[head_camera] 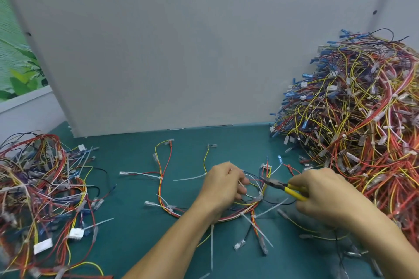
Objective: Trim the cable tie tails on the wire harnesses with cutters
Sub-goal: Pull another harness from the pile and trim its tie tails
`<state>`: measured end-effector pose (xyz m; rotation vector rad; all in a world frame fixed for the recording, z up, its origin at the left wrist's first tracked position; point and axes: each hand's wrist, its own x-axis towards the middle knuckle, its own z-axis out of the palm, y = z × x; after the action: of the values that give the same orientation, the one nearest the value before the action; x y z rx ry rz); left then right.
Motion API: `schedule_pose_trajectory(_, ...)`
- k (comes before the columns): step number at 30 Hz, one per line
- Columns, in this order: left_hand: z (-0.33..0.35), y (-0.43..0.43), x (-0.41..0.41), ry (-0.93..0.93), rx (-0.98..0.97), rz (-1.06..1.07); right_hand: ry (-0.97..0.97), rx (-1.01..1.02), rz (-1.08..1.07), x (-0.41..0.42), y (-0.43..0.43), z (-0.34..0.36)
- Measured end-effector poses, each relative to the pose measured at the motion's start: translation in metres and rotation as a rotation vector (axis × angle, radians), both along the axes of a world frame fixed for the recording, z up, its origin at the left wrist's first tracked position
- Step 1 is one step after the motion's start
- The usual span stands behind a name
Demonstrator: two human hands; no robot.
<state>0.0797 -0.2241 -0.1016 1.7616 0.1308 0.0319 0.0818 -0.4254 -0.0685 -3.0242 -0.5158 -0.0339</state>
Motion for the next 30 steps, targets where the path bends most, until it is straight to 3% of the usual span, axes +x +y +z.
schedule_pose_trajectory(3, 0.005, 0.013, -0.013, -0.092, 0.043, -0.072, -0.034, 0.059, -0.012, 0.003, -0.003, 0.000)
schedule_pose_trajectory(7, -0.001, 0.023, -0.036, -0.283, 0.528, -0.190, -0.013, 0.104, 0.006, 0.003, -0.003, 0.000)
schedule_pose_trajectory(10, -0.013, 0.015, -0.042, -0.423, 0.709, -0.284, 0.006, 0.117, 0.025, 0.003, -0.003, 0.000)
schedule_pose_trajectory(19, -0.025, -0.010, -0.028, -0.291, 0.967, -0.203, 0.032, 0.047, 0.088, -0.001, -0.003, 0.007)
schedule_pose_trajectory(22, -0.025, -0.005, -0.025, -0.304, 0.902, -0.207, 0.051, 0.070, 0.079, -0.003, -0.005, 0.009)
schedule_pose_trajectory(27, -0.022, 0.009, -0.021, -0.171, 0.573, -0.229, 0.121, 0.029, 0.114, -0.008, -0.008, 0.013)
schedule_pose_trajectory(30, -0.021, 0.012, -0.019, -0.158, 0.531, -0.216, 0.150, -0.009, 0.138, -0.011, -0.006, 0.010)
